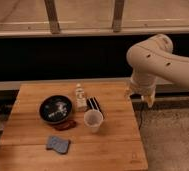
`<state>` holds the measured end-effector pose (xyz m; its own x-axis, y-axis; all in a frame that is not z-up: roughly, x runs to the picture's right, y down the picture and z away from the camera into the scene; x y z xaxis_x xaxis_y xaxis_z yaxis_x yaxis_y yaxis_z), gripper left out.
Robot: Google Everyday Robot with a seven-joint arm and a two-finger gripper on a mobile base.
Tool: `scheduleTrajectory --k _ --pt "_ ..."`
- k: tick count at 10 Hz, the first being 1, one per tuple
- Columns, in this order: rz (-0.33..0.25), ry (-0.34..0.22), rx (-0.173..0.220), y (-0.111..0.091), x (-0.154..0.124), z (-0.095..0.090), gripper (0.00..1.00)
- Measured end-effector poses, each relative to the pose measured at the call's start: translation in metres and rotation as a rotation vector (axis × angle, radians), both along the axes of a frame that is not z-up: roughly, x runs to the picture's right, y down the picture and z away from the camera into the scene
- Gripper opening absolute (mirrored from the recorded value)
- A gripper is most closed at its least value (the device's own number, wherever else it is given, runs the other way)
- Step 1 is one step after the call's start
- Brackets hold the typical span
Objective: Wipe the white sponge on the table
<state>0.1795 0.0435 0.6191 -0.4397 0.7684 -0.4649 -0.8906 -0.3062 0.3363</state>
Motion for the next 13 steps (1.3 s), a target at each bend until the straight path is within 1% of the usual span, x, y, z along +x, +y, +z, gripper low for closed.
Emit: scheduleTrajectory --k 1,3,4,5,6,7,8,9,10,13 --pt "-0.025 -0.028 0.001 -0.003 -0.017 0.001 0.63" --pt "-0.109 -0.104 -0.011 -0.008 -0.071 0.003 0.63" --pt "-0.159 -0.148 -0.022 -0.007 -0.102 0.004 0.63" --pt "-0.194 -0.18 -0.031 -0.005 -0.123 0.005 0.63" --pt "-0.263 -0.239 -0.05 0.004 -0.16 0.006 0.63" --pt "-0.312 -0.291 -0.071 0.016 -0.187 0.004 0.63" --pt "-0.353 -0.333 -0.09 0.028 -0.208 0.001 0.63" --pt "-0.419 -0.398 -0.1 0.043 -0.235 -0.005 0.63" --pt "-0.463 -0.443 -0.105 0.054 -0.253 -0.011 0.63" --pt "-0.465 -0.439 -0.105 0.054 -0.25 -0.01 0.63"
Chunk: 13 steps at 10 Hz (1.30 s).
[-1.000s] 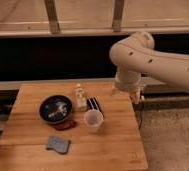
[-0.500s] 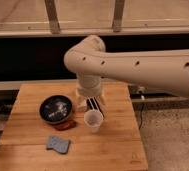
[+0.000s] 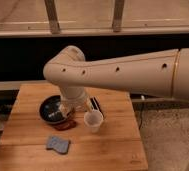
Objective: Wipe the white sponge on the table
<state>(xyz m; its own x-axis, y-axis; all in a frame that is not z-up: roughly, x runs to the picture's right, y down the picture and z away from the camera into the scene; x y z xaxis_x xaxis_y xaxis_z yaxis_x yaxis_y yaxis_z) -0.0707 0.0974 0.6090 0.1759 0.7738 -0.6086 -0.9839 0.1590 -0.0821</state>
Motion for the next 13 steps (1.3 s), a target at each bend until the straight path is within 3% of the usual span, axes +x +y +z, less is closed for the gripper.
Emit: scheduleTrajectory --k 2,5,9,13 --pt "0.005 0.0 -0.012 0.002 0.004 0.001 0.63" --pt "-0.04 -0.03 -0.087 0.027 -0.013 0.022 0.63" --pt "-0.127 -0.12 -0.227 0.093 -0.07 0.077 0.63" --pt "-0.161 -0.19 -0.32 0.123 -0.105 0.094 0.63"
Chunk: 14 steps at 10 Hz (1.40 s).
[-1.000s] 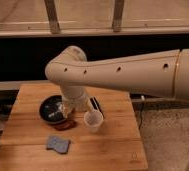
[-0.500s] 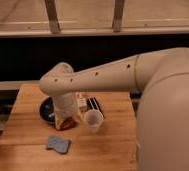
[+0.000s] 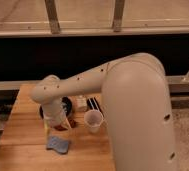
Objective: Wipe the white sponge on the table
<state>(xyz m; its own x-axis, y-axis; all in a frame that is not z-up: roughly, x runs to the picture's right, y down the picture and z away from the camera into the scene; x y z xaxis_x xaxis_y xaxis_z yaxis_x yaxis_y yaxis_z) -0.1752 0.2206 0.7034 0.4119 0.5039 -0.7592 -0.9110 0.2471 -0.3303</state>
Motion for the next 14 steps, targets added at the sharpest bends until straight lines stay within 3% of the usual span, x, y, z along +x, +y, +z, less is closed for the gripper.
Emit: scheduleTrajectory --k 5,11,14 --pt "-0.003 -0.032 -0.066 0.03 -0.004 0.014 0.63" --pt "-0.004 -0.036 -0.066 0.032 -0.004 0.016 0.63" --pt "-0.012 -0.046 -0.07 0.042 -0.002 0.034 0.63"
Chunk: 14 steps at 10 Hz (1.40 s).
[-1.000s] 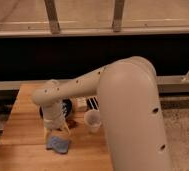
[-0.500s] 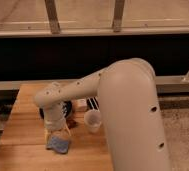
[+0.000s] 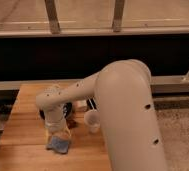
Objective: Wipe the white sponge on the table
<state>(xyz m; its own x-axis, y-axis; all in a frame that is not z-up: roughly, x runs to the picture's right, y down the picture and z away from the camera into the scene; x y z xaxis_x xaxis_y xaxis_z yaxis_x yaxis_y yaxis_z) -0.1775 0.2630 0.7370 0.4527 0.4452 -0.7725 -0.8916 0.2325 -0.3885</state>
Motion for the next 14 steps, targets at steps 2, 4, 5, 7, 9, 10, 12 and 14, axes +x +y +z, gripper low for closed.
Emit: scheduleTrajectory --k 2,4,5,7,9,10,12,14 --pt "0.006 -0.002 -0.003 0.001 0.006 0.01 0.63" --pt "0.021 -0.015 -0.014 0.005 0.011 0.021 0.63" --pt "0.029 -0.017 -0.02 0.007 0.014 0.025 0.63" --pt "0.05 -0.019 -0.035 0.013 0.021 0.033 0.63" --pt "0.052 -0.029 -0.037 0.016 0.021 0.033 0.6" --pt "0.049 -0.039 -0.034 0.018 0.019 0.031 0.49" --pt "0.046 -0.053 -0.026 0.018 0.015 0.028 0.31" --pt "0.041 -0.066 -0.019 0.017 0.012 0.024 0.1"
